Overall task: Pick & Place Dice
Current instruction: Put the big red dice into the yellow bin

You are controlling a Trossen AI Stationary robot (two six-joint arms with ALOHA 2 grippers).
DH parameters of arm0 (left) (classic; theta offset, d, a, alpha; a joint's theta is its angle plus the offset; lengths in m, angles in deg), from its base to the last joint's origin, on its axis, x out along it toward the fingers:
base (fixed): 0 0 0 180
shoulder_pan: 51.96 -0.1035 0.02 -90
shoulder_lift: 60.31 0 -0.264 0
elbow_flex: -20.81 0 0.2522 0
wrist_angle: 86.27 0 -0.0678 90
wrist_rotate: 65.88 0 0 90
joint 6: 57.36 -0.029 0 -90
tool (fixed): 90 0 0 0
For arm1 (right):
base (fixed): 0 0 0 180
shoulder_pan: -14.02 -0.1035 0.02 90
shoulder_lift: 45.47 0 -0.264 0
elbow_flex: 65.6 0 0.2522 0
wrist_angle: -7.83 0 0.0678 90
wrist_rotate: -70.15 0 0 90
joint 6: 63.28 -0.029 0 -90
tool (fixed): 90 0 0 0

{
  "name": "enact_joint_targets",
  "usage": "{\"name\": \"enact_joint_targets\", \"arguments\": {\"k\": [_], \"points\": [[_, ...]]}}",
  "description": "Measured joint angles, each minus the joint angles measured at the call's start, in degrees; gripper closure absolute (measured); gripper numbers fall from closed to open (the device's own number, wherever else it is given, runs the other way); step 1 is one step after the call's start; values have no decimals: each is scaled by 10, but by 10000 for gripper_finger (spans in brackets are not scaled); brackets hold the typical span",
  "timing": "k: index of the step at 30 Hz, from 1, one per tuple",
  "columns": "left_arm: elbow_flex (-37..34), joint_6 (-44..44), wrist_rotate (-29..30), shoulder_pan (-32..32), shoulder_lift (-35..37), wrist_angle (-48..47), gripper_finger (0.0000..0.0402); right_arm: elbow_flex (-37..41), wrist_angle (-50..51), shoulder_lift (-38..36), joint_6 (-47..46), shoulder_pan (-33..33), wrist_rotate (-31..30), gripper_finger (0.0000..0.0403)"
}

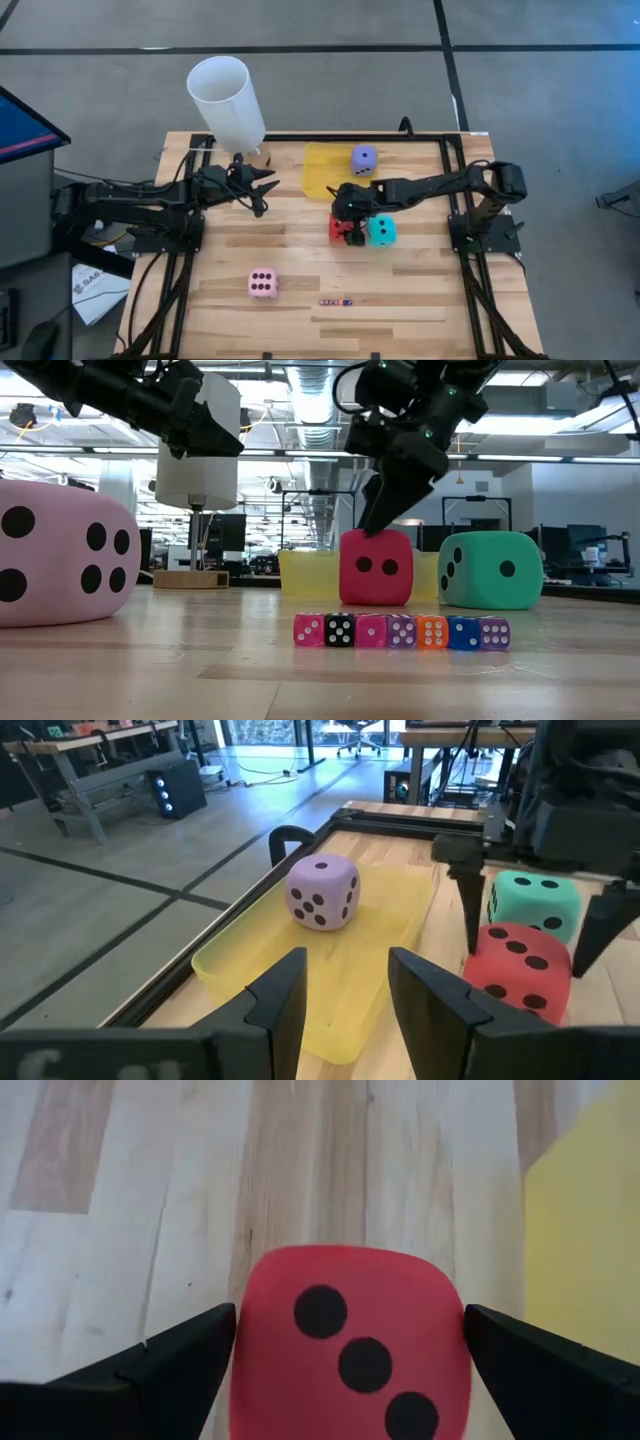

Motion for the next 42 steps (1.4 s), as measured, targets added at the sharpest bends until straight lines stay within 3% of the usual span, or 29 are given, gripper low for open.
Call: {"name": "enact_joint_targets", "arguments": {"k": [42], "points": [[0, 0, 0, 0, 0, 0, 270, -1, 66, 4, -22, 0, 16, 17]]}}
